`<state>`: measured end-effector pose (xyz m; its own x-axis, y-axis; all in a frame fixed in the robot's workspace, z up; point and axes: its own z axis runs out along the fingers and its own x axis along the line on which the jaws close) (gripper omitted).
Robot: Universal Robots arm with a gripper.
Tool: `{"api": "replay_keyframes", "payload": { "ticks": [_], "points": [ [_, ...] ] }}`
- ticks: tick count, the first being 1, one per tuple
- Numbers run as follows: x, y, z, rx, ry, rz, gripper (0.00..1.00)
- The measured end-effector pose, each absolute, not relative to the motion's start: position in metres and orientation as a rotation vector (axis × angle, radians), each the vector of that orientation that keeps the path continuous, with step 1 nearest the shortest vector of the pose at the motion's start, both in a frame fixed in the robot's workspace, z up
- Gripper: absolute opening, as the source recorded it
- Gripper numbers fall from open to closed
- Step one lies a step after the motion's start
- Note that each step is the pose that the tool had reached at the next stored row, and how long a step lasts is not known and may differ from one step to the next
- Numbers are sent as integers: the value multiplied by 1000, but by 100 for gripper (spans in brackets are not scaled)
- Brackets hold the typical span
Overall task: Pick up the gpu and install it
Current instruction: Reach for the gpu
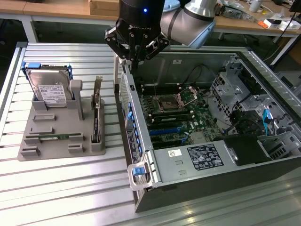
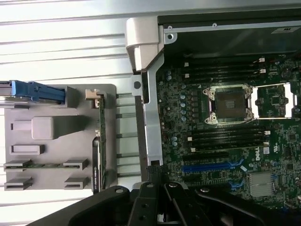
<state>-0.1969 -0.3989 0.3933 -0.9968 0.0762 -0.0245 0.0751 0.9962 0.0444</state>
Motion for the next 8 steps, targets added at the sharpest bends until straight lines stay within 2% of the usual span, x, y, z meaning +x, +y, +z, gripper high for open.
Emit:
{"api": "replay_keyframes", "payload": {
  "ticks": [8],
  "points": [
    [-208,-399,393,118,3112,68,11]
  ]
}}
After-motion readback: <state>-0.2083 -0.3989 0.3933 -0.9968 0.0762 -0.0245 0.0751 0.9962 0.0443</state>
